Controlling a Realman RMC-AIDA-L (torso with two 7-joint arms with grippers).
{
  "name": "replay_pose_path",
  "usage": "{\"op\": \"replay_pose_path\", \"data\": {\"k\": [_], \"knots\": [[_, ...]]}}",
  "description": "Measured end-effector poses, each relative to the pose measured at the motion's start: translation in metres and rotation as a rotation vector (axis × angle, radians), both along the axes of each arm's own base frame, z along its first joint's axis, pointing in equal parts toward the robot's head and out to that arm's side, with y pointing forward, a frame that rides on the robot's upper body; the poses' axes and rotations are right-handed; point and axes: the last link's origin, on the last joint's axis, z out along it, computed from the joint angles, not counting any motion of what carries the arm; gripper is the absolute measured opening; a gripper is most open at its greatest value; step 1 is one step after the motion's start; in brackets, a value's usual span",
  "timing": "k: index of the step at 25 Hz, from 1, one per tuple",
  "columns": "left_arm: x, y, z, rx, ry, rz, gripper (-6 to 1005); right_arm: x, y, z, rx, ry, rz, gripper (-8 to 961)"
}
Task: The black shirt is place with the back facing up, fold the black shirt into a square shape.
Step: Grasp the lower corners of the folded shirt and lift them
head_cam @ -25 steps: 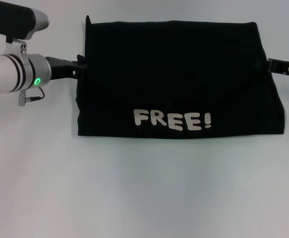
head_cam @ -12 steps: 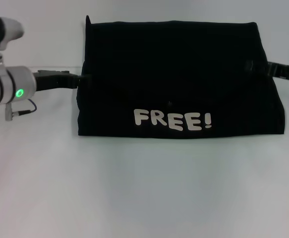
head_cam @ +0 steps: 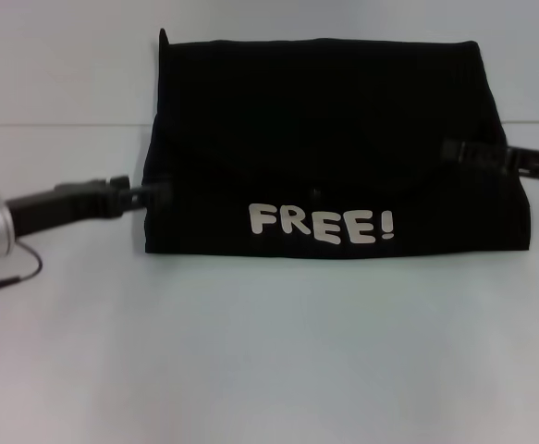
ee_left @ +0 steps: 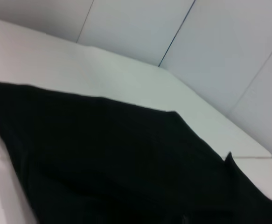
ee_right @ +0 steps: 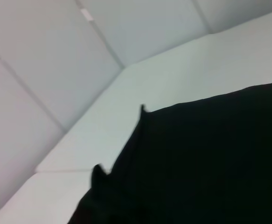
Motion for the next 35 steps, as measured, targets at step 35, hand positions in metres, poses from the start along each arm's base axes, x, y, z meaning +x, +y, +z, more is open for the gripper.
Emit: {"op": "replay_pose_path", "data": {"k": [35], "knots": [[-0.016, 0.017, -0.044, -0.036, 0.158, 0.169, 905, 0.0, -0.015, -0.004, -0.015, 0.001, 0.093, 912]]}}
